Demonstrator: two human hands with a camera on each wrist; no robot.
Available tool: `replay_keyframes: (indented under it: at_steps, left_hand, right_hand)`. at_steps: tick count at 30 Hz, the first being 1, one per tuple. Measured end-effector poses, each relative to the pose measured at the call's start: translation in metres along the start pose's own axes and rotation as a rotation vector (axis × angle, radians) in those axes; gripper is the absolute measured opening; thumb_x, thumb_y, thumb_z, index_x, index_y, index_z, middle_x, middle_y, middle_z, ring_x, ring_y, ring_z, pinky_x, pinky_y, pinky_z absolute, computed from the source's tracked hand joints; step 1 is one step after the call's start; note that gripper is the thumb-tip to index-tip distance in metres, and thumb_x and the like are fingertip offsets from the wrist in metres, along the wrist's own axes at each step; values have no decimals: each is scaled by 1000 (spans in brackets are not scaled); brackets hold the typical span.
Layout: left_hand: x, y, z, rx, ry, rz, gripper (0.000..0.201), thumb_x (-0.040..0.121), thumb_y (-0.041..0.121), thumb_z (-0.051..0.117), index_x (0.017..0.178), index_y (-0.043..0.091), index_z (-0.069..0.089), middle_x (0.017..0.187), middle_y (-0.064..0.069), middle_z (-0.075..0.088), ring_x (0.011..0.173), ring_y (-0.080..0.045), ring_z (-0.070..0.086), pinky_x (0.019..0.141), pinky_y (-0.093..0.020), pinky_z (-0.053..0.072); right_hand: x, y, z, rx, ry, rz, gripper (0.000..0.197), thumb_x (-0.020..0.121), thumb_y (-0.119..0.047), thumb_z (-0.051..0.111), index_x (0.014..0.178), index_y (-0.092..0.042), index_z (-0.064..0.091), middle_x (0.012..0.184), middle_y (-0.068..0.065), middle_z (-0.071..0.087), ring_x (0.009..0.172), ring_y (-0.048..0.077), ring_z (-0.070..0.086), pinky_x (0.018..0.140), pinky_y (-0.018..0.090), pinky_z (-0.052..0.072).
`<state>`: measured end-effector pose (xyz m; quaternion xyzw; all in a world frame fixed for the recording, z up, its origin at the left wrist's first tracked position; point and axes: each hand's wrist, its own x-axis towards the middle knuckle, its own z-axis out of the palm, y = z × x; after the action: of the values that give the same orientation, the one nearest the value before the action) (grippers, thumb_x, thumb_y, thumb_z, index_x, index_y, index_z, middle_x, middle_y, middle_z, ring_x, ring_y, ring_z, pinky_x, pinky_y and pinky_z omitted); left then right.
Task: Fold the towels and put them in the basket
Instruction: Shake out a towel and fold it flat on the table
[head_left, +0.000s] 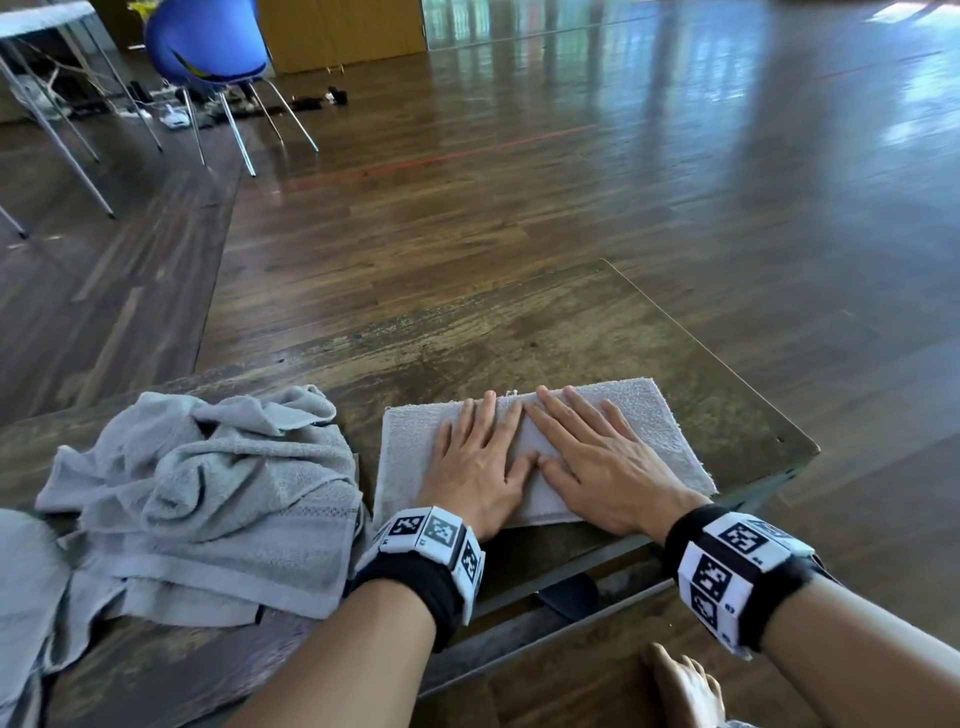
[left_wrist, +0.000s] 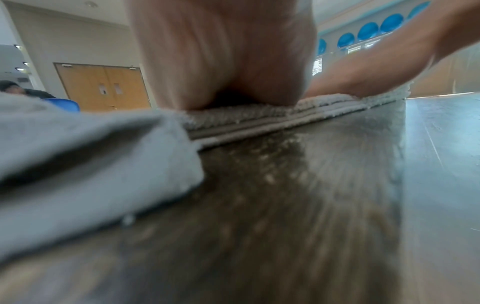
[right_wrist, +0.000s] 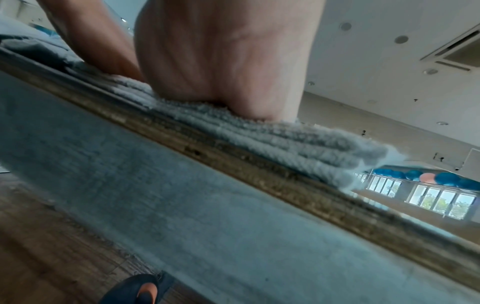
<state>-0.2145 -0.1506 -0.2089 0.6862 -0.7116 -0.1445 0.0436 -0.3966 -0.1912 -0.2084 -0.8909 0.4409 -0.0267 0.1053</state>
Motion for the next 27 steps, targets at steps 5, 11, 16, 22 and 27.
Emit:
replay_keyframes:
  at_steps: [5, 11, 16, 22, 27]
  left_hand:
    - [-9, -11, -1, 33, 3, -21, 67, 96, 69, 9, 156, 45, -8, 165, 13, -17, 152, -9, -17, 124, -38, -9]
    - [-10, -24, -8, -15, -104, -25, 84, 82, 87, 12, 153, 50, -13, 163, 14, -24, 149, -10, -24, 121, -38, -14]
    - [-15, -35, -12, -10, -158, -52, 101, 67, 99, 16, 149, 52, -19, 161, 16, -29, 147, -8, -29, 118, -37, -17]
    - [-26, -57, -22, 14, -216, -102, 117, 56, 105, 22, 149, 50, -23, 159, 16, -33, 146, -8, -31, 117, -37, -17]
    - [-32, -63, -25, 8, -240, -145, 125, 50, 107, 22, 149, 48, -25, 158, 15, -35, 146, -10, -31, 123, -45, -10]
  right_hand:
    - [-3, 9, 0, -21, 2, 42, 77, 94, -69, 8, 161, -33, -4, 168, -13, -13, 153, 8, -17, 123, 37, -11]
    - [-9, 18, -5, 5, -16, 104, 84, 89, -78, 7, 159, -36, -10, 166, -11, -19, 151, 7, -22, 122, 36, -13]
    - [-13, 25, -10, 17, -39, 170, 86, 88, -80, 7, 159, -35, -11, 166, -10, -20, 151, 7, -22, 125, 36, -9]
    - [-22, 34, -15, 45, -51, 273, 95, 84, -85, 8, 160, -30, -11, 166, -12, -21, 151, 6, -22, 126, 44, -3]
    - [-24, 35, -15, 29, -45, 302, 96, 86, -84, 9, 160, -26, -11, 166, -9, -20, 150, 5, -22, 126, 45, -5]
